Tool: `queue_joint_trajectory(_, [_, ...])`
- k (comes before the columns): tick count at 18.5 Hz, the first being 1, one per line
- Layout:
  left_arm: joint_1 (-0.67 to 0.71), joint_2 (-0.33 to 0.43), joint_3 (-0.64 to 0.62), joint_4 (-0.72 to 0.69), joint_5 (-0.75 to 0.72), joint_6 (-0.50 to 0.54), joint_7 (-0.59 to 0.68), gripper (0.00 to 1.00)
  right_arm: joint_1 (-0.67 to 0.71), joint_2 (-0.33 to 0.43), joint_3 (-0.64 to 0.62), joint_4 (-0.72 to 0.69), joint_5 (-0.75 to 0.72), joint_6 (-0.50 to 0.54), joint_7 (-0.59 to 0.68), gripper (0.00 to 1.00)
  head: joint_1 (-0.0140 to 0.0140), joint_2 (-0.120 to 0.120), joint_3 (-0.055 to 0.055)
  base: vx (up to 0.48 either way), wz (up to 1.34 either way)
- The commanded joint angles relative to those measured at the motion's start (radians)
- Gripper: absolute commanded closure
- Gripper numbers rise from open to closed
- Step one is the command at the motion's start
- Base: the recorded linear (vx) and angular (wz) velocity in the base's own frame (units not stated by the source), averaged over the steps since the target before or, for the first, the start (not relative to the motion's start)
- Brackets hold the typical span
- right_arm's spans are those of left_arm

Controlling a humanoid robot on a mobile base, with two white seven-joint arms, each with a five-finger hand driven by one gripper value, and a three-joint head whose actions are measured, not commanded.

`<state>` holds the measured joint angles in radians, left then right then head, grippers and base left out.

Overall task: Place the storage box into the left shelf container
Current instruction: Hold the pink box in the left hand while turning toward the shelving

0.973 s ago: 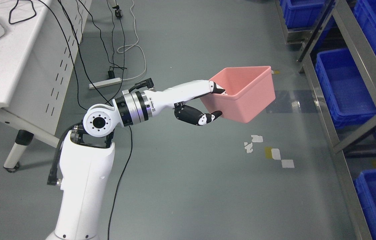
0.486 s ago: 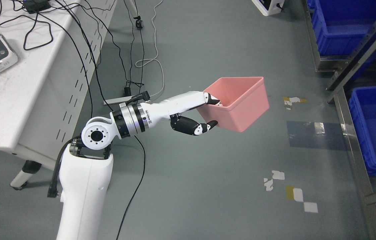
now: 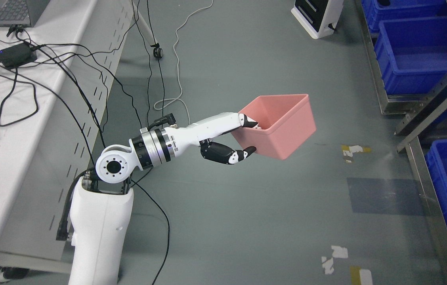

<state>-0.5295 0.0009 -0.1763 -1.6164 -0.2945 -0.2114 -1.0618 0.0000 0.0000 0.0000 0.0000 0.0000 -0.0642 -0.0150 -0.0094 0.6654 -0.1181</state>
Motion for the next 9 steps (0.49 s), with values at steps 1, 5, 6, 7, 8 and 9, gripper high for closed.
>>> queue_joint_trajectory(1, [0.016, 0.017, 0.004, -0.003, 0.000, 0.000, -0.001, 0.98, -0.006, -0.018, -0.003, -0.017, -0.002, 0.000, 0.001, 0.00, 0.0000, 0.000, 0.000, 0.402, 0.00])
queue_joint_trajectory(5, [0.022, 0.017, -0.008, -0.002, 0.000, -0.009, -0.001, 0.98, -0.006, -0.018, -0.003, -0.017, -0.002, 0.000, 0.003, 0.00, 0.0000, 0.000, 0.000, 0.411, -0.02])
queue_joint_trajectory(6, [0.025, 0.017, -0.011, -0.002, 0.000, -0.011, -0.001, 0.98, -0.006, -0.018, -0.003, -0.017, -0.002, 0.000, 0.003, 0.00, 0.0000, 0.000, 0.000, 0.389, -0.04])
queue_joint_trajectory(7, [0.026, 0.017, -0.014, -0.002, 0.000, -0.011, -0.001, 0.98, -0.006, -0.018, -0.003, -0.017, -0.002, 0.000, 0.001, 0.00, 0.0000, 0.000, 0.000, 0.414, -0.17])
queue_joint_trajectory(8, [0.026, 0.017, -0.015, -0.002, 0.000, -0.011, -0.001, 0.98, -0.006, -0.018, -0.003, -0.017, -0.002, 0.000, 0.003, 0.00, 0.0000, 0.000, 0.000, 0.413, -0.34])
queue_joint_trajectory(9, [0.029, 0.017, -0.015, -0.002, 0.000, -0.011, -0.001, 0.98, -0.006, -0.018, -0.003, -0.017, -0.002, 0.000, 0.001, 0.00, 0.0000, 0.000, 0.000, 0.413, -0.34])
